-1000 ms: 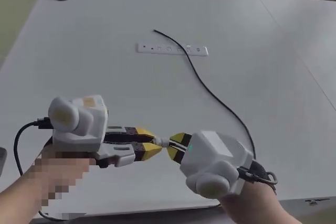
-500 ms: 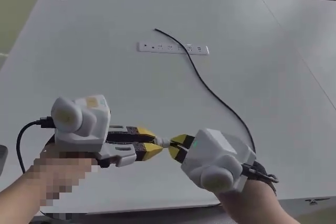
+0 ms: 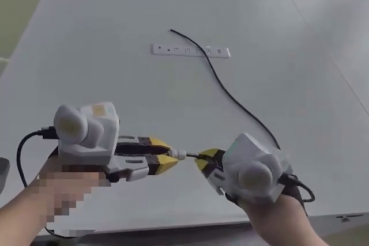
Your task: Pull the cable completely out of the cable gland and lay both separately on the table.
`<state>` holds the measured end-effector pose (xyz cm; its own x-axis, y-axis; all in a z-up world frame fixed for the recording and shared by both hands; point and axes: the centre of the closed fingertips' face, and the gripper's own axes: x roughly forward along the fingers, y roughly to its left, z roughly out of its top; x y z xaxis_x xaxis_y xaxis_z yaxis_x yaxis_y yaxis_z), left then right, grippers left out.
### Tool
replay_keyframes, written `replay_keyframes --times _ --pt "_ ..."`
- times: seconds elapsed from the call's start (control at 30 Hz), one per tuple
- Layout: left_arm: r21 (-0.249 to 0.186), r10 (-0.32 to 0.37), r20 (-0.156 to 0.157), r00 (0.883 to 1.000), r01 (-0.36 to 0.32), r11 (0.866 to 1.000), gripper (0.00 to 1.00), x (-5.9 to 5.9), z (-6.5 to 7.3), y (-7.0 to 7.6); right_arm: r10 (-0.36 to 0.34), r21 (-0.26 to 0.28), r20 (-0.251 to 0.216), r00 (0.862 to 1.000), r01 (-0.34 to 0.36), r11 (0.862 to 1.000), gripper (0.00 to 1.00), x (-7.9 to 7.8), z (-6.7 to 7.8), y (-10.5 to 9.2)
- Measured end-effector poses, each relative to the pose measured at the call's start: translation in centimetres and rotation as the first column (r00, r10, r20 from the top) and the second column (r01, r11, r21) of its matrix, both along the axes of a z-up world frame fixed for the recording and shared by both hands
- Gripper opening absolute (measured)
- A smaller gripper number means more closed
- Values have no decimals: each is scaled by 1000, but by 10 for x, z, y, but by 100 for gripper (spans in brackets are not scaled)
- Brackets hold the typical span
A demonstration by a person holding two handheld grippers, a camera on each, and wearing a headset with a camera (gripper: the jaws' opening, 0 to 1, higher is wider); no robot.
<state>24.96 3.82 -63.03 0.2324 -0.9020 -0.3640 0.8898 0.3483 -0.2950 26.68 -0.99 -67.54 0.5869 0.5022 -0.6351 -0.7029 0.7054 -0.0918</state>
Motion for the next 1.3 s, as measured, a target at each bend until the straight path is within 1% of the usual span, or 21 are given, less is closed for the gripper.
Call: replay_keyframes --times 0.07,0.13,0.17,0.23,0.27,0.3,0.37,0.47,0.5,0.57,0.6,0.63,0.67,0.7,0.73,0.83,0.93,1.03,1.23,1.27,1.3 --pt "-3 0 0 1000 0 1000 15 2 1 0 -16 1 -8 1000 16 1000 0 2 -5 -7" --pt "0 -4 4 1000 4 1000 15 1 1 -1 -48 23 -37 998 49 999 0 2 -10 -11" --pt "-1 -5 4 1000 5 1000 15 0 2 -2 -56 26 -41 998 57 998 0 2 -12 -14" --pt "-3 -6 3 1000 6 1000 15 0 2 -3 -96 51 -75 993 100 994 0 2 -18 -18" --pt "-4 -7 4 1000 7 1000 15 -1 3 -3 -137 84 -114 984 146 986 0 2 -22 -21" --pt "-4 -7 4 1000 7 1000 15 -1 3 -3 -158 97 -130 979 171 980 0 3 -24 -24" --pt "-4 -5 7 1000 5 1000 15 0 3 -3 -187 97 -150 971 203 974 1 4 -29 -30" --pt "-5 -5 9 1000 5 1000 15 1 4 -2 -237 110 -214 948 264 958 1 3 -39 -37" --pt "-5 -6 10 1000 6 1000 15 2 4 -1 -249 113 -224 942 278 954 1 4 -41 -38" --pt "-8 -3 7 1000 3 1000 15 2 5 -1 -271 107 -265 925 308 945 1 2 -49 -43" --pt "-22 2 -2 1000 -2 1000 15 2 7 -2 -290 117 -287 913 334 935 1 2 -52 -45" --pt "-27 7 1 1000 -7 1000 15 3 9 -2 -297 119 -295 908 343 932 1 2 -53 -46" --pt "-27 9 3 1000 -9 1000 15 3 9 -2 -315 120 -320 894 368 922 1 1 -57 -49" --pt "-27 10 5 1000 -9 1000 15 3 9 -2 -316 117 -321 893 368 922 1 2 -59 -51" --pt "-26 9 4 1000 -9 1000 15 3 9 -2 -326 113 -333 885 381 918 1 1 -63 -54" --pt "-18 5 6 1000 -5 1000 15 3 6 -2 -337 103 -354 872 395 913 1 -1 -69 -56" --pt "-8 1 8 1000 -1 1000 15 3 5 -2 -339 102 -365 867 399 911 1 -3 -72 -54" --pt "-10 2 5 1000 -2 1000 15 3 4 -2 -335 95 -358 872 391 916 1 -4 -73 -53" --pt "-14 2 4 1000 -2 1000 15 6 5 -3 -332 104 -351 875 389 915 1 -3 -72 -54" --pt "-15 4 4 1000 -4 1000 15 6 5 -3 -344 115 -366 865 409 905 1 -4 -71 -55" --pt "-15 5 4 1000 -5 1000 15 7 5 -3 -348 122 -370 862 416 901 2 -3 -70 -56"
